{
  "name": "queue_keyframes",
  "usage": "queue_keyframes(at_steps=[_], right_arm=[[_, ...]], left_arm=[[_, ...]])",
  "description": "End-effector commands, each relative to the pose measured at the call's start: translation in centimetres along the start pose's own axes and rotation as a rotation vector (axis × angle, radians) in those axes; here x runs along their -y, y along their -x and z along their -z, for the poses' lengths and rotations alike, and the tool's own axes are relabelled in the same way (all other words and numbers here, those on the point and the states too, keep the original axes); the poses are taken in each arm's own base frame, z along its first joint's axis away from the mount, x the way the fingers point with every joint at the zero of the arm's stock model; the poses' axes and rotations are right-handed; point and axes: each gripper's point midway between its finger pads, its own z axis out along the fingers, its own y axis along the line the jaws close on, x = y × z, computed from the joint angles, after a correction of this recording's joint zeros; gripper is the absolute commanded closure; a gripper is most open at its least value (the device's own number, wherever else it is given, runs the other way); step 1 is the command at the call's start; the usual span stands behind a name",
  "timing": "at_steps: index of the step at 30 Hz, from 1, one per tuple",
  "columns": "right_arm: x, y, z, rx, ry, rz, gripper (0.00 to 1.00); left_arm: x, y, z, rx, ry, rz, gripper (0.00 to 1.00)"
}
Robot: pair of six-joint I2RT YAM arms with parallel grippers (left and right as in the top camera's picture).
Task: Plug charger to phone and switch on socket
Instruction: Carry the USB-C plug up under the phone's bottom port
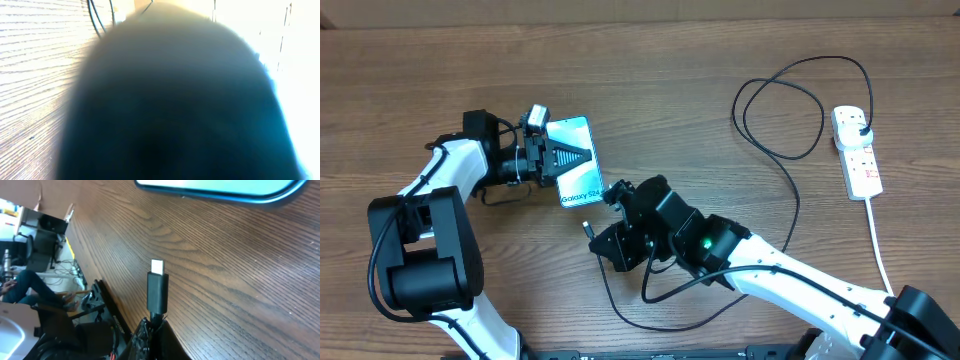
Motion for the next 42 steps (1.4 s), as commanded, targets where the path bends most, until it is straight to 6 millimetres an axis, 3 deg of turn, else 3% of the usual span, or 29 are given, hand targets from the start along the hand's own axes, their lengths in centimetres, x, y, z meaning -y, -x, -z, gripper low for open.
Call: queue_keyframes(at_steps=[1,12,19,32,42], right_arm=[[0.6,-0.3,-0.5,0.029,-0.071,0.007,0.96],[1.1,0.0,-0.8,0.074,-0.146,0.009,0.96],[2.0,1.6,-0.4,0.167,-0.2,-0.06,0.96],[1.3,2.7,-0.4,0.21,-0.17,-0.066,0.96],[2.0,0.5,-0.6,0.117,-0.19,-0.095,0.96]], left_arm=[[1.7,0.0,-0.1,0.001,-0.044,-0.066,0.96],[1.5,0.0,-0.1,0.0,-0.029,-0.082,0.96],[1.5,0.0,-0.1,0.0,-0.03,-0.084,0.96],[1.5,0.0,-0.1,0.002,-0.034,-0.07,0.96],[1.5,0.0,-0.1,0.001,-0.03,-0.071,0.96]])
